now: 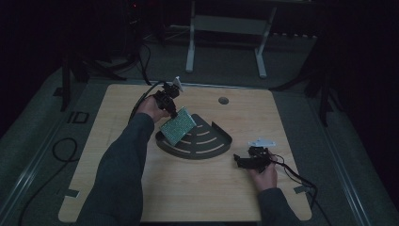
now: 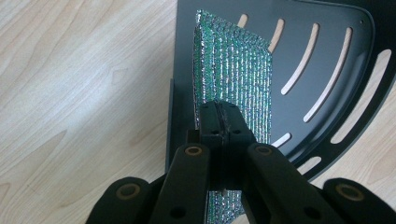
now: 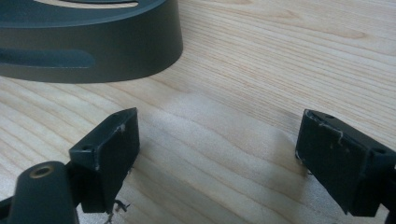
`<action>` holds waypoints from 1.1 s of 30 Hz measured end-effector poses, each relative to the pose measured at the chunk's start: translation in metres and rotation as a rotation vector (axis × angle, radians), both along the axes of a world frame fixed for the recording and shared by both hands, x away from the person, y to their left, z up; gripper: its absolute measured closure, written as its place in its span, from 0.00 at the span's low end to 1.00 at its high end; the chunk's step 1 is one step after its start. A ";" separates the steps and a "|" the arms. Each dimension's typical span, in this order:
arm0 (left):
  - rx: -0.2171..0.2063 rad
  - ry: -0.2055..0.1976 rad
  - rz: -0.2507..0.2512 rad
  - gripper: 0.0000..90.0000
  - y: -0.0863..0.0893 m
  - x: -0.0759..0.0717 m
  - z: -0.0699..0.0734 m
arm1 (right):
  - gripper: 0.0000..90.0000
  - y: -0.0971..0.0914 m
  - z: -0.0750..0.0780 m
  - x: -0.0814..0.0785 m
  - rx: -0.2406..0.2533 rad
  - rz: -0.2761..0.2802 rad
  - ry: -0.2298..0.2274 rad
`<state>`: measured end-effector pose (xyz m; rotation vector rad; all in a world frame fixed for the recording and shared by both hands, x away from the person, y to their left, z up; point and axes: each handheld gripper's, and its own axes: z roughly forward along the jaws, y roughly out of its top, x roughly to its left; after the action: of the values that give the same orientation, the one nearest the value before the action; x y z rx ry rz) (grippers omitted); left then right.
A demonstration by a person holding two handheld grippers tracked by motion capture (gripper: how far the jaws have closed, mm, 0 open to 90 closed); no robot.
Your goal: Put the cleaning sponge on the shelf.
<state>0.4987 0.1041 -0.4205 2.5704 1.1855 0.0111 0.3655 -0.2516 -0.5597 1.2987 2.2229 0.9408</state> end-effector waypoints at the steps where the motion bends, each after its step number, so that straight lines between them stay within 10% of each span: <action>1: 0.001 0.001 -0.001 1.00 0.000 0.000 0.000 | 0.14 0.000 0.000 0.000 0.000 0.000 0.000; 33: 0.063 0.011 -0.042 1.00 -0.011 -0.001 -0.024 | 0.15 0.000 0.000 0.000 -0.001 0.003 0.000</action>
<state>0.4976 0.0936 -0.4444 2.6527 1.1517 0.0252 0.3656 -0.2518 -0.5597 1.2949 2.2260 0.9408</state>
